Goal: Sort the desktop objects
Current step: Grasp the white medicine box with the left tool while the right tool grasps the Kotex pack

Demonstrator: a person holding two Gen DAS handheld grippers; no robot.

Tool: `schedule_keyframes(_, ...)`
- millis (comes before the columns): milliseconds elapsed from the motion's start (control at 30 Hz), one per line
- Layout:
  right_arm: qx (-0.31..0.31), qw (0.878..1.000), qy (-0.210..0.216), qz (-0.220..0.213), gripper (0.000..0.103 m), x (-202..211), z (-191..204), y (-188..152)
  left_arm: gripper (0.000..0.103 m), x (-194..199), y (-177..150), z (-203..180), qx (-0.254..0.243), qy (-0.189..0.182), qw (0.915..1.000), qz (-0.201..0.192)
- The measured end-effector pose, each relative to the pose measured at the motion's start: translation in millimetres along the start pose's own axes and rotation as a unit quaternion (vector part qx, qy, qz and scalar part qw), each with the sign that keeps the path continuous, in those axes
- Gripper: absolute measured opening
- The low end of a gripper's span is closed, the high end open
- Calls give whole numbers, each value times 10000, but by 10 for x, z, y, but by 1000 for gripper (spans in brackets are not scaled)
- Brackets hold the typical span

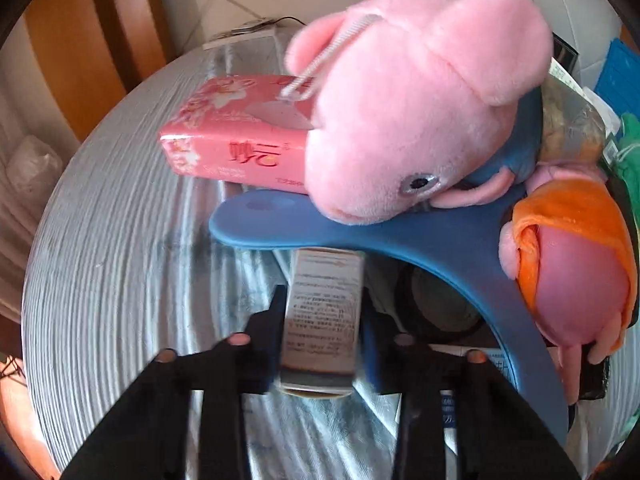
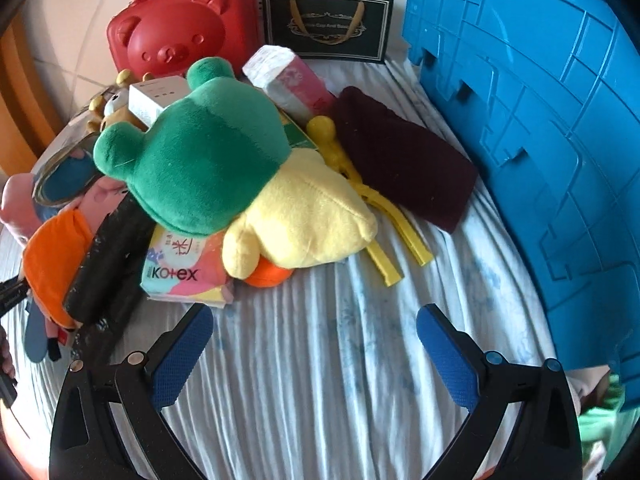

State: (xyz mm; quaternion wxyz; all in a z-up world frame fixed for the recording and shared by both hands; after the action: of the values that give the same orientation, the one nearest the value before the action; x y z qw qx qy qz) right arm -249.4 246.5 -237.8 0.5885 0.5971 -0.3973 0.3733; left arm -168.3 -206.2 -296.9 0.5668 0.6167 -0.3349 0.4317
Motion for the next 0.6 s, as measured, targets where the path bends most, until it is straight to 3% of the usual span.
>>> schedule_keyframes(333,-157,9993,307,135,103,-112,-37,-26,31,351,-574,298,654,223,9976,76)
schedule_keyframes(600,332,9943,959,318,103,-236,599,42,31,449,-805,383,1033,381,9938,148)
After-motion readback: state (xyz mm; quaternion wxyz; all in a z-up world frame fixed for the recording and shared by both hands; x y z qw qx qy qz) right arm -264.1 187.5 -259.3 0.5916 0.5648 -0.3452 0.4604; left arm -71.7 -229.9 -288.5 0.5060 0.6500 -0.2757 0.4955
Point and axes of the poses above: each gripper's, at about its wrist camera, not at the fingertips, and x roughly against the way its jaws point, z to its left, y to its top, the point moved 3 cm from there along -x, roughly the way its jaws point, and after that the axes turned 6 degrees about z, right-handed, at the moved point
